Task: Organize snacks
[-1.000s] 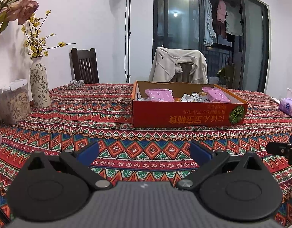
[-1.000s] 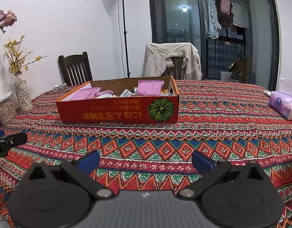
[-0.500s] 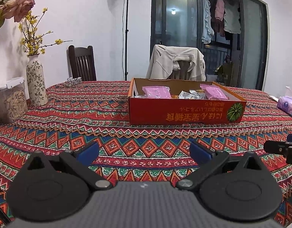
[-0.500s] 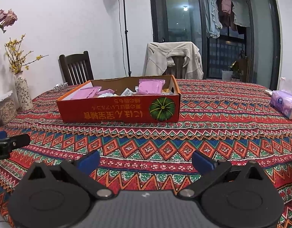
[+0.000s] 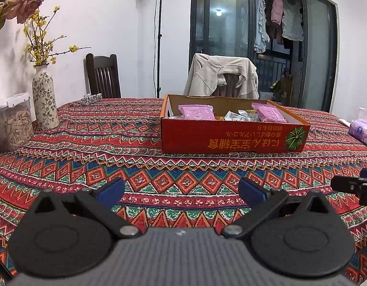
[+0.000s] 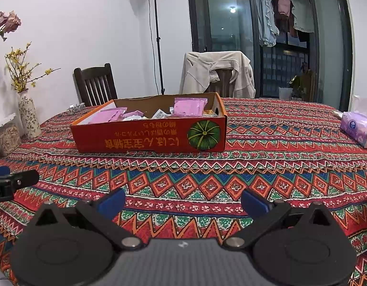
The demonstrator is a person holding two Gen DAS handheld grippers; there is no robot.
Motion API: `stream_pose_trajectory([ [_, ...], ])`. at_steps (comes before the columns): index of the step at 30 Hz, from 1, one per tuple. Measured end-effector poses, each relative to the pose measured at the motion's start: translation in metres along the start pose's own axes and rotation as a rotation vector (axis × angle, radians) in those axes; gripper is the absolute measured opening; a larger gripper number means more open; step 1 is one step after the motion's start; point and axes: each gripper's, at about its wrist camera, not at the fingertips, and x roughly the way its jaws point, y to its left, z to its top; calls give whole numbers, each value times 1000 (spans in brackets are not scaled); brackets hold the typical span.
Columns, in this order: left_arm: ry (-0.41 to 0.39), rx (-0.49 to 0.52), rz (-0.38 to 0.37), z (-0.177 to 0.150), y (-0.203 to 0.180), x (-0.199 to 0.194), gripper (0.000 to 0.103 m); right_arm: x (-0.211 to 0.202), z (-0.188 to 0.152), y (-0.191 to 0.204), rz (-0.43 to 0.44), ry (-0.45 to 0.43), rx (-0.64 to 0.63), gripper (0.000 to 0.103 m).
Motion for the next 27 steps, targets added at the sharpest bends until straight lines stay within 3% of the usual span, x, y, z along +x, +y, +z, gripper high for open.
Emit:
stream_pose_trajectory([
  [27,7,-7,-1,-2,2,-1,103,-1,-1,0,-1,-2,3,103],
])
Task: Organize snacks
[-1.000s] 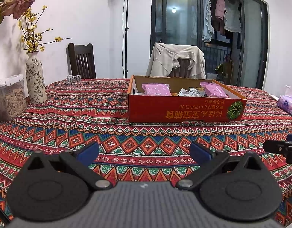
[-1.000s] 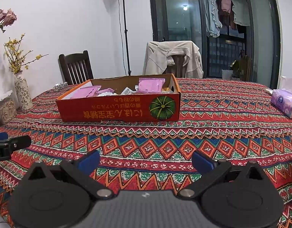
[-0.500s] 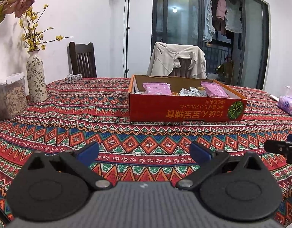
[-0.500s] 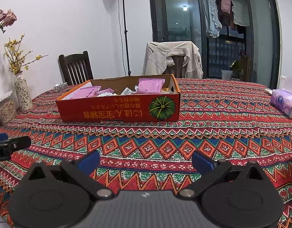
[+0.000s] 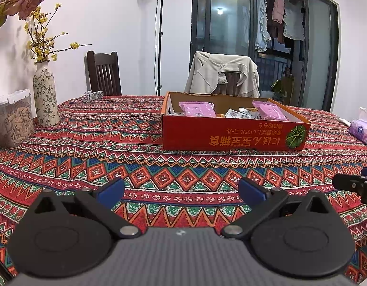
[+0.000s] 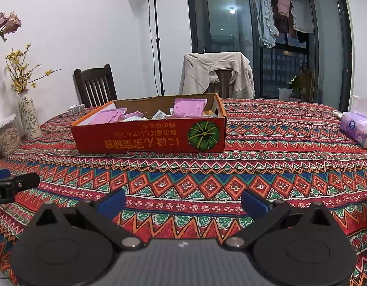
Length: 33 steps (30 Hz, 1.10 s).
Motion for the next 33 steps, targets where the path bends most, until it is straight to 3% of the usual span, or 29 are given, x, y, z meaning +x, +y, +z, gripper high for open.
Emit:
stream_pose_trajectory([
  [33,-12,-37,-27,0,5,-7,103,-5,3,4,3,-10,-3,103],
])
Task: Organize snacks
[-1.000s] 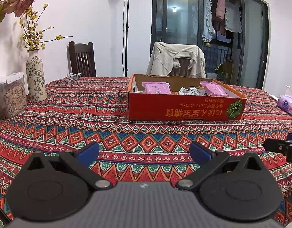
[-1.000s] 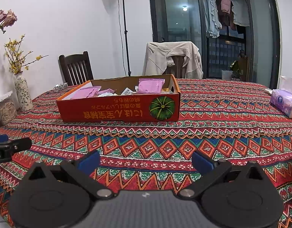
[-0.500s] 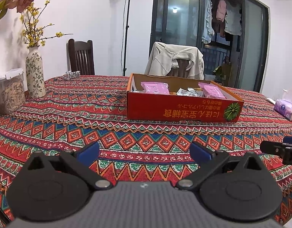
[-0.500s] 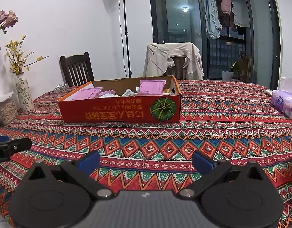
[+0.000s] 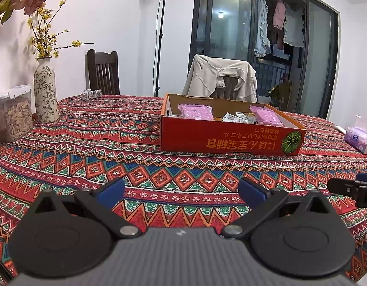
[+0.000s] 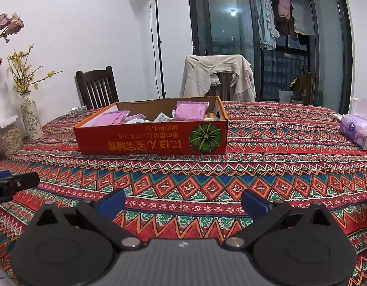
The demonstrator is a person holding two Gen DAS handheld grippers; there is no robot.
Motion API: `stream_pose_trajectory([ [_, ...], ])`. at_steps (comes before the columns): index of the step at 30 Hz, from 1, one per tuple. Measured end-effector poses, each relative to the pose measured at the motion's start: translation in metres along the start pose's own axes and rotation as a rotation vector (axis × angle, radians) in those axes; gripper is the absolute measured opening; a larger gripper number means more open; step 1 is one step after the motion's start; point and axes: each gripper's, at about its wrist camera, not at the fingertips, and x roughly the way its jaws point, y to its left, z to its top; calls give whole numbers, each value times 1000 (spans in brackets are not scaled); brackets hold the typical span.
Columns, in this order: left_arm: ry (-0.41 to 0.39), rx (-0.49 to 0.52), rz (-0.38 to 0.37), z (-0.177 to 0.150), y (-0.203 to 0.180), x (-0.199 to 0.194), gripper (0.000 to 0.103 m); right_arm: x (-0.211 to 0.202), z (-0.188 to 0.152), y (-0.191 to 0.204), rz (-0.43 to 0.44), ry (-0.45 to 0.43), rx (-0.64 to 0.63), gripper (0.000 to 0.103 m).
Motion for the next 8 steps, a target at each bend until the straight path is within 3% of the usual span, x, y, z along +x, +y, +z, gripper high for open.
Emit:
stream_pose_trajectory([
  [8,-22,-37,-29,3,6,-4,103,0,0,0,0,2,0,103],
])
